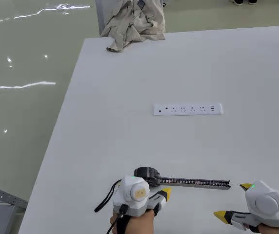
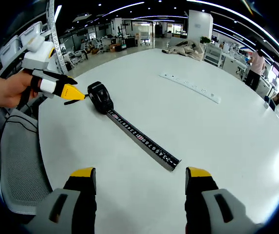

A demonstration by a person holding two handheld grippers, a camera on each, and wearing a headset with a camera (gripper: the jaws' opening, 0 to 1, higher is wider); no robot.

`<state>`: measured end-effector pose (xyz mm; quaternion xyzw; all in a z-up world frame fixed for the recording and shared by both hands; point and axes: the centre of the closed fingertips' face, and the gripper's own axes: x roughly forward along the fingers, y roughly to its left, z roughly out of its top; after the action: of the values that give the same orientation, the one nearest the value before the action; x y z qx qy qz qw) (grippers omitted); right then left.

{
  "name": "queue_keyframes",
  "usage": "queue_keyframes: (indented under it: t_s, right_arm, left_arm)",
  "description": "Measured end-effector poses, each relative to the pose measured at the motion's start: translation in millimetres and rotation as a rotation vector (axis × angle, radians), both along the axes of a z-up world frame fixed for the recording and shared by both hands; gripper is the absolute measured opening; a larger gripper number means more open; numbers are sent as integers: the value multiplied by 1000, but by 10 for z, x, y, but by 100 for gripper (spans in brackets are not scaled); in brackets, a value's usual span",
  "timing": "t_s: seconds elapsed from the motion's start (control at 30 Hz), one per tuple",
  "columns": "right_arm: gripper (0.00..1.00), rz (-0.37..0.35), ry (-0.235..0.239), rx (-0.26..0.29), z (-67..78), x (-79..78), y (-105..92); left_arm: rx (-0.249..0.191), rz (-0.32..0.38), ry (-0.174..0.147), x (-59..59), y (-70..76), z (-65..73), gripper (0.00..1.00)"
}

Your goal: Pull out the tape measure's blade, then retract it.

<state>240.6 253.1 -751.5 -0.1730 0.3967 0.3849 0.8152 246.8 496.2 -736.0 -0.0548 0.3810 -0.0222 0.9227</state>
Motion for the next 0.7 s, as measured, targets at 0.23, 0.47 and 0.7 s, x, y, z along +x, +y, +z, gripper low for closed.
queue_keyframes:
  t_s: [0.23, 0.47, 0.7]
  right_arm:
    - [75, 58, -7, -18, -81, 87, 18]
    - [73, 117, -4, -40, -176, 138, 34]
    - [71, 160, -5, -63, -244, 188, 29]
  left_arm:
    - [-3, 31, -9, 106, 48, -35, 88]
    - [-10, 45, -3, 200, 25, -92, 88]
    - [-6, 54, 4, 269, 6, -168, 87]
